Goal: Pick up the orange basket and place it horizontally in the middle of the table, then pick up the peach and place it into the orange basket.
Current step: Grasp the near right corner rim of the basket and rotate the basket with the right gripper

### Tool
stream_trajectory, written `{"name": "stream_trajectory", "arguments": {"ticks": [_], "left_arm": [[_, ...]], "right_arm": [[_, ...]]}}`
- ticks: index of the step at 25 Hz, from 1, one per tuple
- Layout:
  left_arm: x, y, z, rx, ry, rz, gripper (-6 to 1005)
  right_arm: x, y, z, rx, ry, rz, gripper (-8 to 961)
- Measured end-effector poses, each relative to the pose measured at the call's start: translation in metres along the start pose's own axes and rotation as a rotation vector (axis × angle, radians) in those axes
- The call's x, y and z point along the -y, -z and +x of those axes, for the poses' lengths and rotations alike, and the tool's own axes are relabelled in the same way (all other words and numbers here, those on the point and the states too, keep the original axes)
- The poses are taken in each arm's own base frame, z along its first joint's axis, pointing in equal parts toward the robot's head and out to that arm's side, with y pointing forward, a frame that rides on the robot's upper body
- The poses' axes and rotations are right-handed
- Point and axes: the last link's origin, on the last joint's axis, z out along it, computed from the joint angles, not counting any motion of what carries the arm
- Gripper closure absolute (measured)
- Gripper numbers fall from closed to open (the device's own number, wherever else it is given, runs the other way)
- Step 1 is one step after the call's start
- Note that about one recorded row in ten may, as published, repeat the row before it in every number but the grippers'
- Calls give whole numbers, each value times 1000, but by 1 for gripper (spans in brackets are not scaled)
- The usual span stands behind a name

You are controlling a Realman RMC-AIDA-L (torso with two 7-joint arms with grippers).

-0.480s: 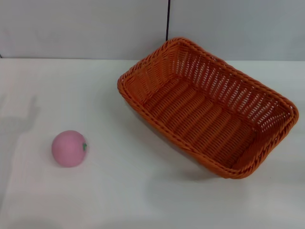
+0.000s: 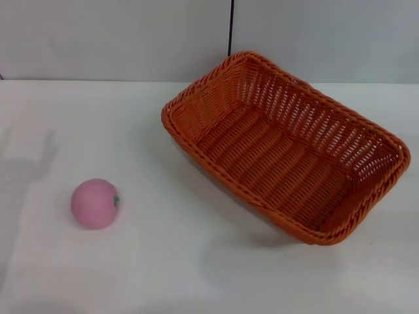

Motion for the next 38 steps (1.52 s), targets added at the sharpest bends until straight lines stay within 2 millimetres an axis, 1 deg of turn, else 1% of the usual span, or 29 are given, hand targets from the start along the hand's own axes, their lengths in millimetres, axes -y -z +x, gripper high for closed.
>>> {"name": "stream_trajectory", "arguments": {"ticks": [5, 8, 10, 13, 17, 19, 22, 23, 24, 27, 30, 31, 32, 35, 38], "left_arm": [[1, 1, -2, 10, 57, 16, 185], [1, 0, -2, 12, 96, 19, 184], [1, -1, -3, 18, 99, 11, 183], [-1, 0, -4, 28, 105, 0, 182], [0, 3, -5, 51, 102, -10, 180], [1, 5, -5, 58, 98, -11, 179], [1, 6, -5, 62, 95, -11, 180], [1, 7, -5, 65, 92, -11, 181], [1, 7, -5, 65, 92, -11, 182], [2, 7, -6, 73, 89, -8, 184], [2, 7, -7, 79, 90, -6, 186], [2, 7, -7, 79, 90, -5, 187], [2, 7, -7, 79, 90, -5, 187], [2, 8, -7, 80, 90, -3, 189], [3, 9, -6, 82, 89, 0, 191]], "right_arm": [[-1, -1, 2, -17, -24, -10, 426], [-5, 1, 2, -33, -22, -55, 426], [-12, 0, 2, -87, 8, -152, 426], [-28, -7, -1, -204, 44, -355, 426], [-44, -27, -20, -351, 27, -543, 426], [-56, -38, -30, -460, 21, -639, 426], [-77, -56, -49, -625, 56, -764, 426], [-89, -66, -57, -714, 101, -804, 426], [-89, -66, -57, -714, 101, -804, 426], [-109, -84, -69, -838, 201, -823, 427], [-132, -101, -73, -960, 265, -818, 427], [-143, -110, -72, -1040, 286, -785, 419], [-143, -110, -72, -1040, 286, -785, 411], [-159, -125, -67, -1180, 342, -718, 387], [-171, -131, -58, -1295, 434, -682, 316]]}}
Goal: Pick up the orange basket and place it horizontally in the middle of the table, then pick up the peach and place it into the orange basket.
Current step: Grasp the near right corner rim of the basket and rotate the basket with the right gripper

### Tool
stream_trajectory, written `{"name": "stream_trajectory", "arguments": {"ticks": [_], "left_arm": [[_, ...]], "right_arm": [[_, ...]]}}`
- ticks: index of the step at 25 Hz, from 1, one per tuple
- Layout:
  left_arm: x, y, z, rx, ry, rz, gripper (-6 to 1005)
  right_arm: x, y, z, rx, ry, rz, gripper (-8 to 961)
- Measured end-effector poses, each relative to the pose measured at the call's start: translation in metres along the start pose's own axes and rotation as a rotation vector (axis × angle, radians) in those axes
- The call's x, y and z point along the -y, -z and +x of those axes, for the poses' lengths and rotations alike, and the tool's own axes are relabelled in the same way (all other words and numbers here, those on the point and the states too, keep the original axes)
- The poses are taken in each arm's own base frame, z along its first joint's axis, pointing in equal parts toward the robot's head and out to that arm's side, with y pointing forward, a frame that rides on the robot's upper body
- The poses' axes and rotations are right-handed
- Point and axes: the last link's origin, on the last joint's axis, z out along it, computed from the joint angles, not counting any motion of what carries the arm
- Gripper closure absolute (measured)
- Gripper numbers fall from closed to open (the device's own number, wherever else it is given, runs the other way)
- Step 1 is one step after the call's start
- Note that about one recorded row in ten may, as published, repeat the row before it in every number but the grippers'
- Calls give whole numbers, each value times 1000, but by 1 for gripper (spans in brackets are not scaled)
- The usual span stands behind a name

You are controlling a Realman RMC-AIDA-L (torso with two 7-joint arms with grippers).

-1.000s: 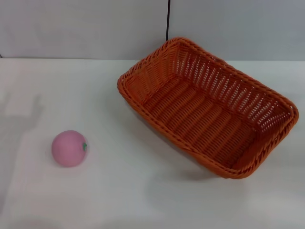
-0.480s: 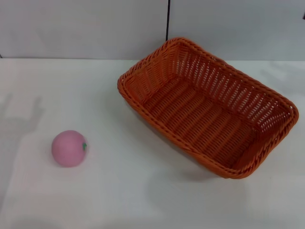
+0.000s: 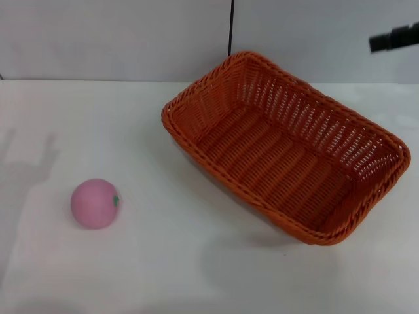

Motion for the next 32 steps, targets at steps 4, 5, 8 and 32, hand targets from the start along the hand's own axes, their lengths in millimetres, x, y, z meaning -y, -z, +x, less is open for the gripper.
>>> {"name": "stream_trajectory", "arguments": {"ticks": [4, 5, 8, 32], "left_arm": [[1, 2, 0, 4, -1, 6, 193], [1, 2, 0, 4, -1, 6, 193], [0, 5, -1, 17, 2, 7, 195], [0, 8, 0, 17, 4, 11, 209]], "right_arm": [[-10, -19, -5, -147, 66, 33, 246], [-13, -23, -5, -169, 80, 37, 247], [-21, -36, -4, -222, 123, 39, 250], [-29, -102, 14, -381, 163, 61, 275]]}}
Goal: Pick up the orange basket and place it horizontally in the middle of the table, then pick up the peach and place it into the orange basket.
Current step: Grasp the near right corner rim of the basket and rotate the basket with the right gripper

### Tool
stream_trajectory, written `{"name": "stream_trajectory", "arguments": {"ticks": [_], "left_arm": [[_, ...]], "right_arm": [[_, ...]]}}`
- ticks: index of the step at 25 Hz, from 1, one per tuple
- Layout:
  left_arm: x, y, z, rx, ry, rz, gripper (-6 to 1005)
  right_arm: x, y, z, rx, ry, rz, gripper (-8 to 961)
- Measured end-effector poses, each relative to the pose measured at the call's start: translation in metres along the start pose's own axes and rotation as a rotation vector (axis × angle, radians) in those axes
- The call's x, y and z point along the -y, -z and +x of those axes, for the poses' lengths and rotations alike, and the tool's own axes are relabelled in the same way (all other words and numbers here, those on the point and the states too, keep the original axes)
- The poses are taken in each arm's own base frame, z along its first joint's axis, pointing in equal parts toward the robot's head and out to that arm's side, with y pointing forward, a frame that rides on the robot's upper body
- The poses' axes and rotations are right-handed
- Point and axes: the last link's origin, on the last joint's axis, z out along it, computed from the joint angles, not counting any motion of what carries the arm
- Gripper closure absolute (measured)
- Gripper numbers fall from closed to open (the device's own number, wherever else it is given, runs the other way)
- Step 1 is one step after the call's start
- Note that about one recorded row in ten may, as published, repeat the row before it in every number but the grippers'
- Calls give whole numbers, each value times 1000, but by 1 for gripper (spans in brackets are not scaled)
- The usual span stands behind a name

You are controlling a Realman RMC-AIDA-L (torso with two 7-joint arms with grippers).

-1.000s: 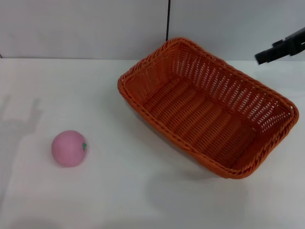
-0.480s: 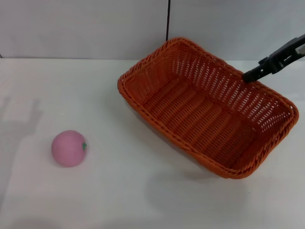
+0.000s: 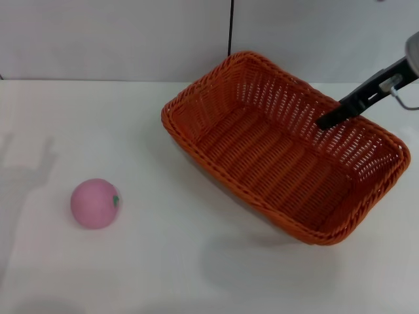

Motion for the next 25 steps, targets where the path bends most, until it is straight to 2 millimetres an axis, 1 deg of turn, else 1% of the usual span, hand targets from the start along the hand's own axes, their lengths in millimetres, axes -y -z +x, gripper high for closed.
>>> {"name": "stream_trajectory", "arguments": {"ticks": [2, 6, 11, 20, 25], "left_arm": [[0, 0, 0, -1, 0, 0, 210], [0, 0, 0, -2, 2, -1, 212], [0, 0, 0, 0, 0, -1, 215], [1, 2, 0, 5, -2, 5, 220], [1, 3, 0, 8, -2, 8, 223]], "right_arm": [[-1, -5, 0, -7, 3, 1, 277], [-3, -8, -1, 0, 21, 1, 281], [-4, -8, 0, 12, 28, 0, 512], [-4, -8, 0, 17, 30, -4, 756], [-3, -8, 2, 32, 13, -13, 779]]}}
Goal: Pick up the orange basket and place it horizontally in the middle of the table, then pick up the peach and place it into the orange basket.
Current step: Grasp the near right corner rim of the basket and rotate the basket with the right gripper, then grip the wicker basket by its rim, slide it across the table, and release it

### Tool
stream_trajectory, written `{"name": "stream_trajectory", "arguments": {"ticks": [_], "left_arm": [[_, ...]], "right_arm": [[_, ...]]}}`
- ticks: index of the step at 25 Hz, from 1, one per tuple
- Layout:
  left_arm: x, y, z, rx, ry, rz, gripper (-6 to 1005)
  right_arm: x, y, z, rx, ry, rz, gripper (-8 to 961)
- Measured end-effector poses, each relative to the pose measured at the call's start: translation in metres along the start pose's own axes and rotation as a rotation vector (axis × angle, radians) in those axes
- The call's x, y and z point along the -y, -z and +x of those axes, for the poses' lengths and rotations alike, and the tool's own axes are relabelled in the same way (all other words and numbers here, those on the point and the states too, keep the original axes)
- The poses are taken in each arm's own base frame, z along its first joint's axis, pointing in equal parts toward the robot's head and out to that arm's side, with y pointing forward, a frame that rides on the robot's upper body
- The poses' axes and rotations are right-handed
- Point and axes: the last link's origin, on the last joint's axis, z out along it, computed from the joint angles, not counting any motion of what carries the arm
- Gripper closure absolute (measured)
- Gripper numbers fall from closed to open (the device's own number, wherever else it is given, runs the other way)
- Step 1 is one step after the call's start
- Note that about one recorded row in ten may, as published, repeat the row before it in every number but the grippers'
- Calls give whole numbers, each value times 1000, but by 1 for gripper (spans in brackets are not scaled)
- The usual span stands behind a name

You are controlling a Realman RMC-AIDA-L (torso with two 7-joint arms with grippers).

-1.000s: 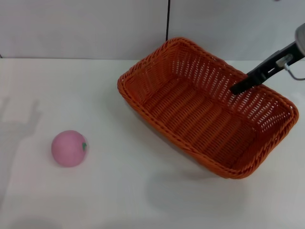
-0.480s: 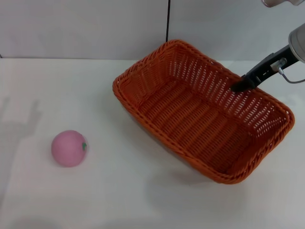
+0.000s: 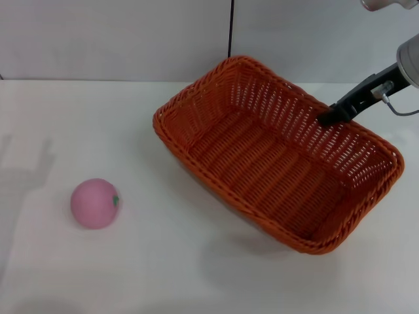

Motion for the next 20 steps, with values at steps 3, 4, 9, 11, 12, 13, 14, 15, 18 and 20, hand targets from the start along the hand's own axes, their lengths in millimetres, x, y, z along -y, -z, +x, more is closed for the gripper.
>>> {"name": "stream_trajectory", "arguments": {"ticks": [3, 4, 9, 11, 12, 13, 14, 15, 18, 20], "left_arm": [[0, 0, 0, 2, 0, 2, 224], [0, 1, 0, 2, 0, 2, 225], [1, 1, 0, 1, -2, 7, 228], [1, 1, 0, 1, -2, 8, 229], [1, 1, 0, 0, -2, 8, 230], [1, 1, 0, 0, -2, 8, 230], [1, 0, 0, 0, -2, 7, 231], [1, 0, 0, -1, -2, 7, 231], [1, 0, 0, -1, -2, 7, 233], [1, -1, 0, -2, -2, 8, 234]], "right_arm": [[2, 5, 0, 55, -45, -35, 780], [4, 7, 1, 82, -62, -49, 780], [13, 24, 8, 200, -119, -119, 781], [15, 30, 10, 230, -133, -142, 781], [16, 33, 12, 246, -139, -152, 784], [17, 36, 13, 263, -143, -165, 786], [17, 40, 14, 279, -146, -177, 789], [18, 43, 15, 293, -147, -186, 791], [19, 54, 18, 343, -139, -231, 795], [19, 61, 20, 366, -133, -257, 796]]}}
